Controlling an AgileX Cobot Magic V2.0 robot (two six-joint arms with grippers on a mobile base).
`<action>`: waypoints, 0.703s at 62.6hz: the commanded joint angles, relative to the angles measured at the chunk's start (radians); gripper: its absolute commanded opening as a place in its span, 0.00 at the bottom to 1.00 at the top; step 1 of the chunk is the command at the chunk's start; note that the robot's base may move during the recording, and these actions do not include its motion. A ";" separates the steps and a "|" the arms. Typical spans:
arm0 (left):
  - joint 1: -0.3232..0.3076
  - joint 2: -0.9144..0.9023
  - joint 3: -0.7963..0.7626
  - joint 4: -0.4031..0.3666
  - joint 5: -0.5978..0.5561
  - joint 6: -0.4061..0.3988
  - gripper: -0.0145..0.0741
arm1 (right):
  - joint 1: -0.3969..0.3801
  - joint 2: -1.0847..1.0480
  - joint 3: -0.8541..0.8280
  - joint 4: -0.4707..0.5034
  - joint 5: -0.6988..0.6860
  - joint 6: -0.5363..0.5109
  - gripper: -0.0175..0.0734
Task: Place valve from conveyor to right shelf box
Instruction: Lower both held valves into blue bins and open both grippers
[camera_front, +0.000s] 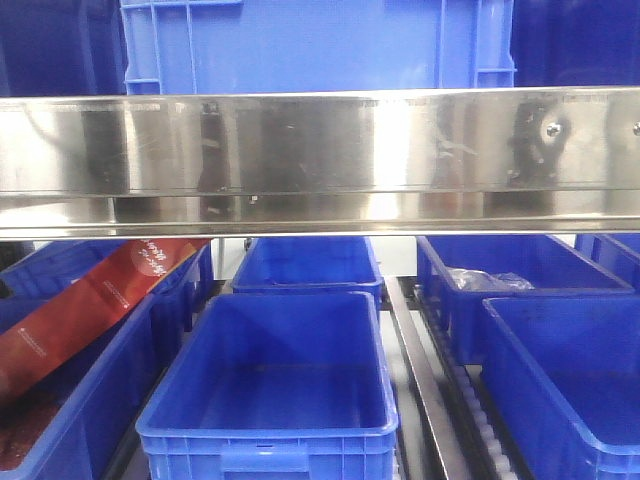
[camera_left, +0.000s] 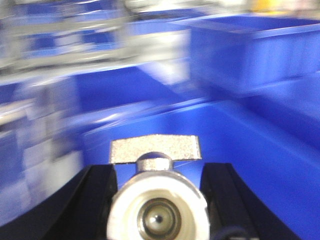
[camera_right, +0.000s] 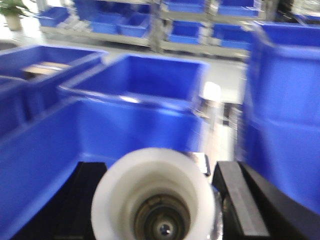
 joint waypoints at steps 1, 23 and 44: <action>-0.040 0.070 -0.064 -0.008 -0.015 0.003 0.04 | 0.030 0.054 -0.052 0.000 -0.087 -0.010 0.02; -0.083 0.275 -0.097 -0.008 0.002 0.003 0.04 | 0.085 0.242 -0.057 0.005 -0.131 -0.010 0.02; -0.083 0.332 -0.097 -0.010 0.052 0.003 0.04 | 0.085 0.328 -0.057 0.009 -0.091 -0.010 0.14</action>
